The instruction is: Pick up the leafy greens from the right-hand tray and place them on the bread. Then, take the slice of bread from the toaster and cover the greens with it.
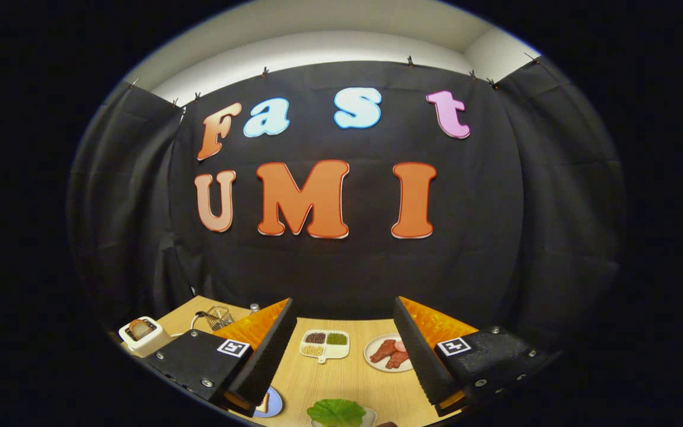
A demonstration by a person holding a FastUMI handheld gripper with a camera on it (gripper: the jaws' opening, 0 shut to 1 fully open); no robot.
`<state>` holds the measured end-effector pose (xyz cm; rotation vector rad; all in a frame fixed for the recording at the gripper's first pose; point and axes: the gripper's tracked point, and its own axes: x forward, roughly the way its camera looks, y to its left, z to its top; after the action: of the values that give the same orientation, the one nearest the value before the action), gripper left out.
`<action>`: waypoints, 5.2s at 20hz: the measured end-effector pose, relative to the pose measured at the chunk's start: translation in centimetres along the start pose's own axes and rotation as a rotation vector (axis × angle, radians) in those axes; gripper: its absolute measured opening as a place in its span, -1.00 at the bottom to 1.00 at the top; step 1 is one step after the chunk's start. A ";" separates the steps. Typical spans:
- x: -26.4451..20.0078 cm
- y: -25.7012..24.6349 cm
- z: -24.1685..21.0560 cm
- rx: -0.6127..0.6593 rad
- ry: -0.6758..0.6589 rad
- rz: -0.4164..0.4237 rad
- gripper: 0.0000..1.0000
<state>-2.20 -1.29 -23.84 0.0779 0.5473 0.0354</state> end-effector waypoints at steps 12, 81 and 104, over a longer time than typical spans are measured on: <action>2.3 1.2 -16.3 -0.031 0.463 0.070 0.98; 0.5 10.6 -28.8 0.066 0.869 0.221 -0.94; 0.9 22.8 -32.2 -0.036 0.960 0.390 -0.75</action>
<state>-18.52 23.57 -49.78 0.1320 1.4844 0.4814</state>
